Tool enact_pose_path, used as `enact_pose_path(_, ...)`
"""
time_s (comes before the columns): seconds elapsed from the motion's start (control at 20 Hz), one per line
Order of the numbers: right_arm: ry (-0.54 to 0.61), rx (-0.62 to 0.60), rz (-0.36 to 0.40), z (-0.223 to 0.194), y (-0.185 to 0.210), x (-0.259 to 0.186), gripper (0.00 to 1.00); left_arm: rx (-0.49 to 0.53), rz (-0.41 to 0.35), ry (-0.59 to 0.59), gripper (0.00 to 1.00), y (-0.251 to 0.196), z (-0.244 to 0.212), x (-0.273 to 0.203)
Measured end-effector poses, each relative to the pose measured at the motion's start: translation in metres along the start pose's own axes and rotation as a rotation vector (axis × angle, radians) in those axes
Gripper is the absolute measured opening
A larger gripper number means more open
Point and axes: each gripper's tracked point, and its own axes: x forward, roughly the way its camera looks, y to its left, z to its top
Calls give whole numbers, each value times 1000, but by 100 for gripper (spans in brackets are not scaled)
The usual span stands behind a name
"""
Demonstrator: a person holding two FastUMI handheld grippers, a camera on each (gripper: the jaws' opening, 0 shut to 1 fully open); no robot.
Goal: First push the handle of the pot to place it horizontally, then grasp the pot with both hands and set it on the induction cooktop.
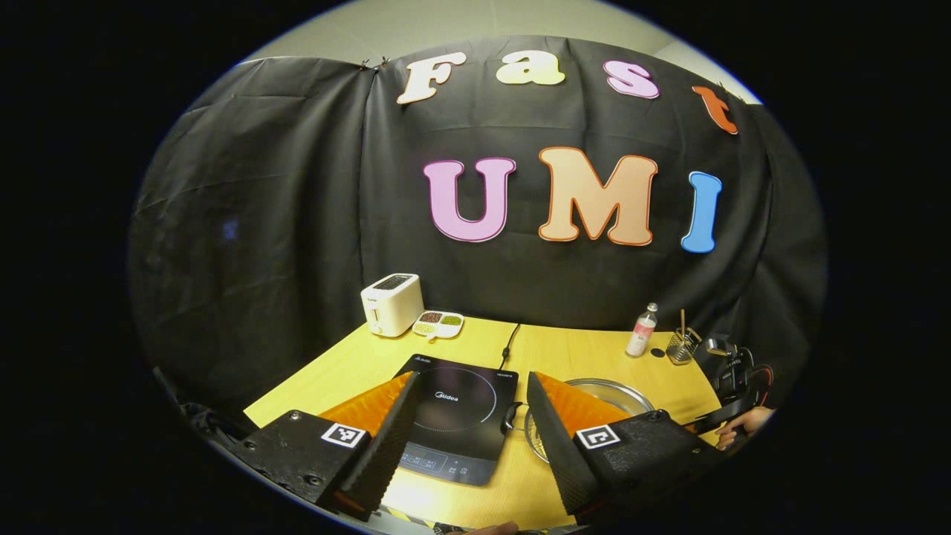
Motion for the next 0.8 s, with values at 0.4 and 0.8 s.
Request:
enact_pose_path(0.4, -117, 76, -61, 5, 20, -33, 0, -18, -163, 36, 88, 0, -15, 30)
enact_pose_path(0.8, -274, 186, -164, 13, 35, -70, 21, -10, -363, 127, 88, -12, -38, 63)
